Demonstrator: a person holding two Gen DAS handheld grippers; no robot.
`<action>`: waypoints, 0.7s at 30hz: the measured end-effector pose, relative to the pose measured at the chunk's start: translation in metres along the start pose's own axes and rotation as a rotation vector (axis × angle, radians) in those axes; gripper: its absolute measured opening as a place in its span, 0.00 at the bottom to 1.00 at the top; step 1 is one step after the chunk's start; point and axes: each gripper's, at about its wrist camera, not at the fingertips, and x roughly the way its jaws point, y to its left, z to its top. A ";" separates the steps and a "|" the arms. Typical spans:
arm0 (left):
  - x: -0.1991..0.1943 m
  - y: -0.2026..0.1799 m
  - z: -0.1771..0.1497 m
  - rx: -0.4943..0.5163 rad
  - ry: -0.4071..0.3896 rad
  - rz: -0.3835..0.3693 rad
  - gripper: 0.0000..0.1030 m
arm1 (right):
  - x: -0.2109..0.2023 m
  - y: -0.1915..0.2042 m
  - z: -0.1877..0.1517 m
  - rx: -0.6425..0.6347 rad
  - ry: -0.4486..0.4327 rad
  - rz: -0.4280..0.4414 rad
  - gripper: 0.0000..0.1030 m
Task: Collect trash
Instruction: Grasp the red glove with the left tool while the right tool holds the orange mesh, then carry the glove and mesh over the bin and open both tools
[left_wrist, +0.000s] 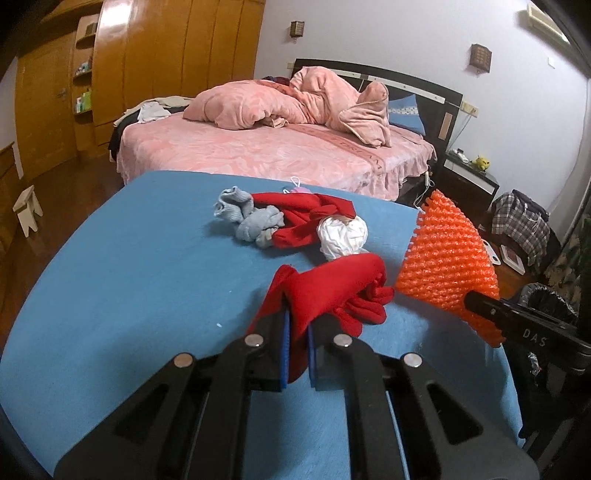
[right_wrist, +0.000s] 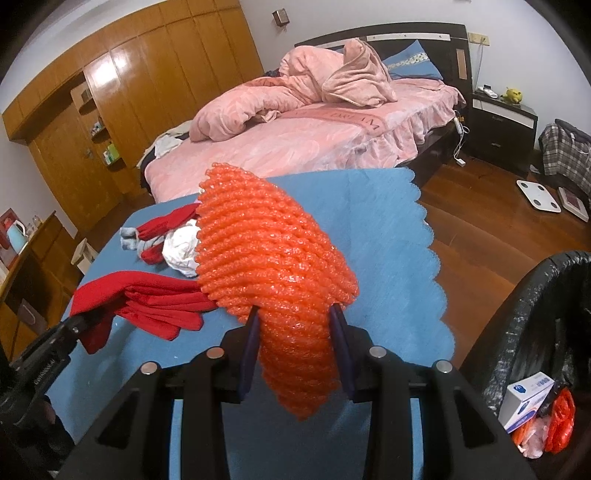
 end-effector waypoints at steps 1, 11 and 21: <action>-0.001 0.001 -0.001 0.000 0.001 0.001 0.07 | 0.000 0.001 -0.001 -0.002 0.003 -0.001 0.36; -0.020 0.003 -0.008 0.000 -0.001 -0.006 0.07 | -0.010 0.010 -0.011 -0.011 0.014 0.017 0.36; -0.043 -0.008 -0.005 0.019 -0.037 -0.022 0.07 | -0.041 0.014 -0.017 -0.038 -0.014 0.011 0.36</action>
